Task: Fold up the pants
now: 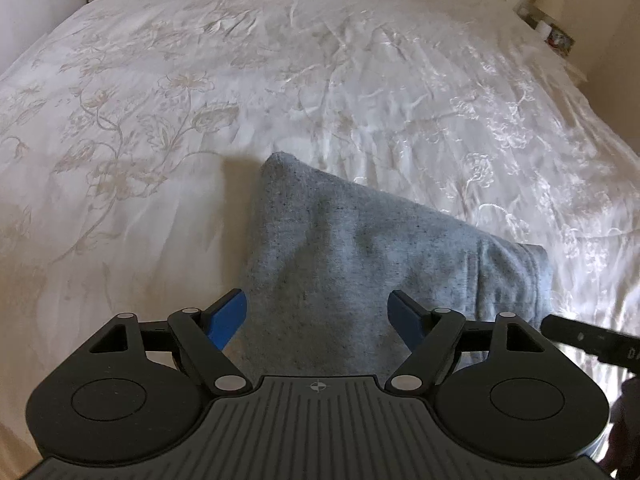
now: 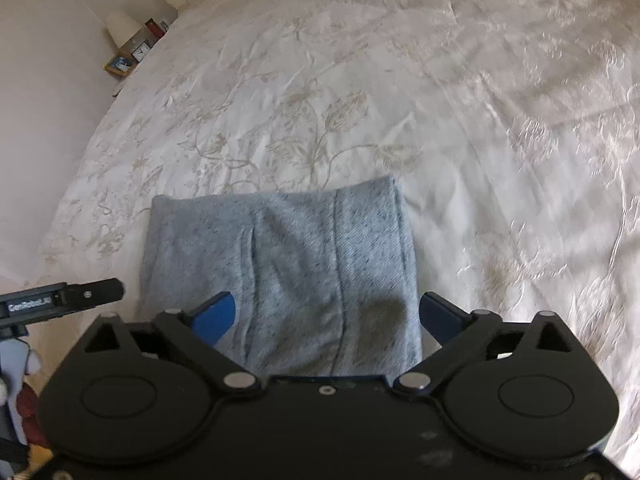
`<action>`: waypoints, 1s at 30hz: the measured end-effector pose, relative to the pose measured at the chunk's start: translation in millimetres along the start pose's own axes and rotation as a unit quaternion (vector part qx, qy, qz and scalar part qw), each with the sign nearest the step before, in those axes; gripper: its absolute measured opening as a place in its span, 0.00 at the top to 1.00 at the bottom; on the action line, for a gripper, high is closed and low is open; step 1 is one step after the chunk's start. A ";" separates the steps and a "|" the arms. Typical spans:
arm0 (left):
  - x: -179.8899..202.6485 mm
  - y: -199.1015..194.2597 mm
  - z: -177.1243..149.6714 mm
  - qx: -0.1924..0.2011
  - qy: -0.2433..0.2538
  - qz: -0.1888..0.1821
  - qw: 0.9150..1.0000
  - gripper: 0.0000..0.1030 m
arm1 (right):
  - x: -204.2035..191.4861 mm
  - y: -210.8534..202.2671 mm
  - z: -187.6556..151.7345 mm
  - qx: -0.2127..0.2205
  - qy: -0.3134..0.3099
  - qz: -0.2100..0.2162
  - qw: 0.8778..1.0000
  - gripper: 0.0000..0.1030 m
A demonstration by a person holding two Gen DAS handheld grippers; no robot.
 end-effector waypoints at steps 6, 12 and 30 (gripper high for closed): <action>-12.0 30.0 -7.8 -0.041 0.017 -0.003 0.999 0.14 | 9.3 20.5 1.3 -0.020 0.009 -0.007 1.000 0.00; -19.2 64.7 -18.7 -0.075 0.025 -0.015 0.997 0.10 | 16.1 56.7 -0.2 -0.071 0.012 0.009 0.997 0.00; -26.4 94.5 -4.6 -0.087 -0.019 -0.049 0.995 0.10 | 8.0 89.5 22.8 -0.101 0.025 0.030 0.994 0.30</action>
Point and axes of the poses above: each gripper's, at about its wrist camera, not at the fingertips, and y roughly the way its jaws point, x to its right, z to its top, the point moved 1 cm from there along y, roughly the way its jaws point, and after that the axes turned 2 degrees about -z, right-handed, at the moved point
